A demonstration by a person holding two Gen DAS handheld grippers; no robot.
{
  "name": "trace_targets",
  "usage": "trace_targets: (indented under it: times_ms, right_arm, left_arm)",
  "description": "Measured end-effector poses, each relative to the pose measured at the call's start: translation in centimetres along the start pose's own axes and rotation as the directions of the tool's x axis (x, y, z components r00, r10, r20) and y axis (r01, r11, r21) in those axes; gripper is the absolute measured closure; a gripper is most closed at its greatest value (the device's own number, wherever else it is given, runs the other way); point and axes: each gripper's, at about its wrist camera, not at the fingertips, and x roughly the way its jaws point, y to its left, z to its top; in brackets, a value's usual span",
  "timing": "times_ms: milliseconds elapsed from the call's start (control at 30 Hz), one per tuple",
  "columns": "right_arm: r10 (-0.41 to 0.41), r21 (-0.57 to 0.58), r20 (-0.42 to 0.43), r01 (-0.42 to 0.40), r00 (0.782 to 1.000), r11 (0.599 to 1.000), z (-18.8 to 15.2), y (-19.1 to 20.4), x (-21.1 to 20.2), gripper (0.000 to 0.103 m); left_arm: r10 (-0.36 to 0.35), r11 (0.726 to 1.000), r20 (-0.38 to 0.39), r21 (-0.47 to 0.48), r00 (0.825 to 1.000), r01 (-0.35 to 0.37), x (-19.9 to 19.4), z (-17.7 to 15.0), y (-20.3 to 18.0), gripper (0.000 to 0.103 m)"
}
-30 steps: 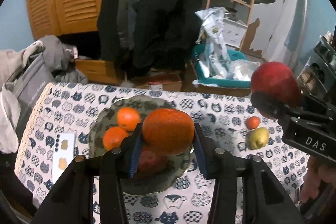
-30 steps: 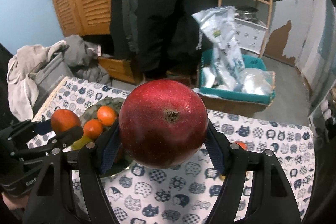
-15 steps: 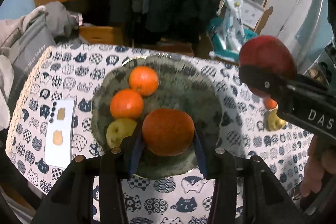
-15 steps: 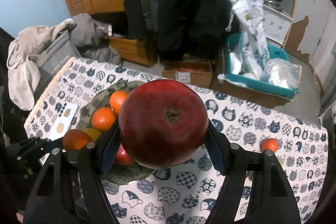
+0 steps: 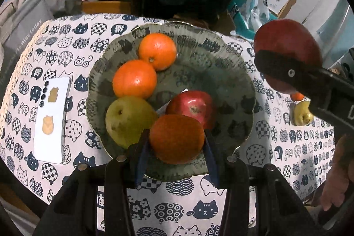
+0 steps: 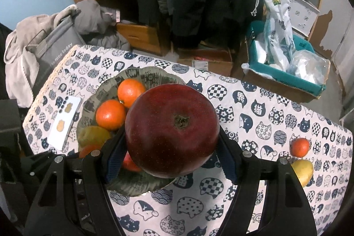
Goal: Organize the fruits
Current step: 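Lower the orange into the bowl while the right tool lowers the apple in, then open both tools and raise them away from the bowl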
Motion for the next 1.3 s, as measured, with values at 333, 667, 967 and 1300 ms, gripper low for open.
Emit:
trace_targets:
  times_ms: [333,667,967,1300]
  right_arm:
    - [0.03,0.023,-0.022,-0.029,0.999,0.999,0.8,0.1,1.7,0.029]
    - [0.072,0.017,-0.086,-0.071,0.994,0.997,1.8,1.3,5.7,0.029]
    - [0.074,-0.019,-0.175,-0.078,0.982,0.997,1.5,3.0,9.8,0.029]
    - [0.061,-0.029,-0.217,-0.069,0.974,0.997,1.9,3.5,11.7,0.028]
  left_arm:
    - [0.012,0.999,0.062,-0.038,0.998,-0.009,-1.3,1.1,1.4,0.028]
    - [0.103,0.986,0.11,-0.141,0.989,-0.087,-1.8,2.9,5.6,0.028]
    - [0.169,0.971,0.116,-0.19,0.979,-0.145,-1.3,3.5,8.5,0.028]
    - [0.17,0.967,0.105,-0.207,0.98,-0.146,-1.0,3.4,9.5,0.028]
